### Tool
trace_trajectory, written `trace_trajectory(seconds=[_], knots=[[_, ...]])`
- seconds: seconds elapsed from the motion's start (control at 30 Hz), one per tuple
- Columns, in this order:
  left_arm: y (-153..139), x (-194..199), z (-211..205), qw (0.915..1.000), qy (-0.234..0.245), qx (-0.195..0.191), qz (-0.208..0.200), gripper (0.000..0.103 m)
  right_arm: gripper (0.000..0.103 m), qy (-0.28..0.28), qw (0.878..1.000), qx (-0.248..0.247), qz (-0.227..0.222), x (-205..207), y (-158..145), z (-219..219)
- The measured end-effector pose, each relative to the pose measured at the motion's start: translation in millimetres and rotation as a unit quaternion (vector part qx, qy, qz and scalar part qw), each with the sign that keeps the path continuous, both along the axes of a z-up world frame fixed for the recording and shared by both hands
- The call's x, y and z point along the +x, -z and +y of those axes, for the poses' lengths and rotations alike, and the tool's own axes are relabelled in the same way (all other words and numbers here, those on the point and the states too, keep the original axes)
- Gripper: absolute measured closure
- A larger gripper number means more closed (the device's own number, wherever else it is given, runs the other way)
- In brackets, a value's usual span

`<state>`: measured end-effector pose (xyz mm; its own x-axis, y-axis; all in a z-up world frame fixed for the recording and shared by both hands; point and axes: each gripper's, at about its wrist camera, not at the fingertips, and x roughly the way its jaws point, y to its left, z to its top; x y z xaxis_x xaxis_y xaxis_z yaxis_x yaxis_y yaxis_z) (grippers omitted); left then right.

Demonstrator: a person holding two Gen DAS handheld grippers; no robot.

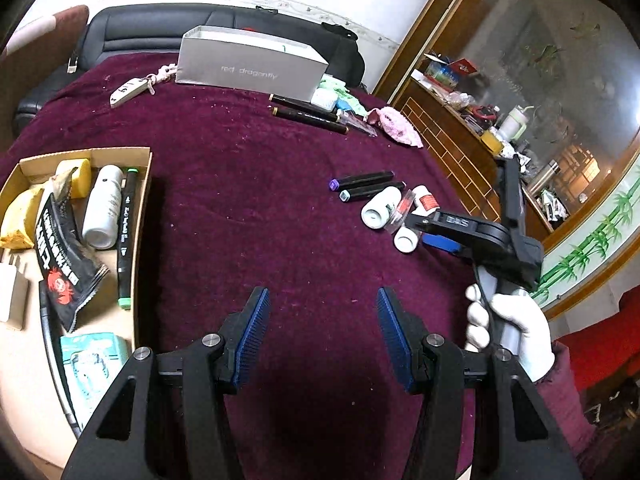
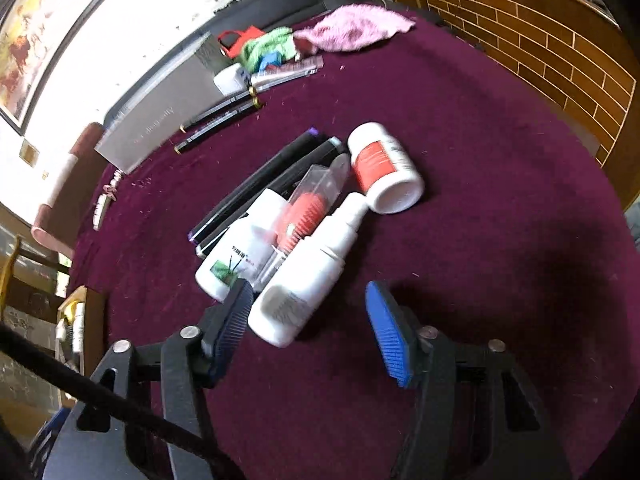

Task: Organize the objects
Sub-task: 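Grasp a white green-labelled bottle with left tool while right tool grasps a white spray bottle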

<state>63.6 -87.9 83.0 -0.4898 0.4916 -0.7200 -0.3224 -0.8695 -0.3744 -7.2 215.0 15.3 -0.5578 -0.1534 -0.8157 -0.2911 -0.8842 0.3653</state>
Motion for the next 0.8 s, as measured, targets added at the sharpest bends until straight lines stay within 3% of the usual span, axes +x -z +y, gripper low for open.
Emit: trace_trajectory(seconds=[0.03,0.13,0.3,0.4,0.53,0.57,0.67,0.8], knots=[[0,0,4,1.0,0.003,-0.006,0.003,0.054,0.065,0.002,1.0,0.001,0.0,-2,2,-1],[-1,-4,21,0.9993,0.015,-0.031,0.015,0.054,0.073,0.003,1.0,0.008,0.006,-3,4,-1],[-8,-17,65,0.9929,0.049,-0.071,0.082,0.054,0.075,0.001,1.0,-0.014,0.024,11,8,14],[-3,-34,105,0.9849,0.082,-0.099,0.116,0.054,0.076,-0.007,0.998,-0.036,0.049,20,12,21],[19,-66,154,0.9726,0.115,-0.157,0.128,0.055,0.076,-0.015,0.996,-0.061,0.069,25,15,28],[23,-72,162,0.9709,0.117,-0.166,0.127,0.057,0.076,-0.015,0.995,-0.067,0.07,24,15,29],[33,-89,181,0.9665,0.134,-0.183,0.12,0.081,0.076,-0.016,0.994,-0.083,0.071,24,15,32],[44,-103,201,0.9628,0.144,-0.199,0.113,0.083,0.076,-0.017,0.992,-0.101,0.071,24,17,36]])
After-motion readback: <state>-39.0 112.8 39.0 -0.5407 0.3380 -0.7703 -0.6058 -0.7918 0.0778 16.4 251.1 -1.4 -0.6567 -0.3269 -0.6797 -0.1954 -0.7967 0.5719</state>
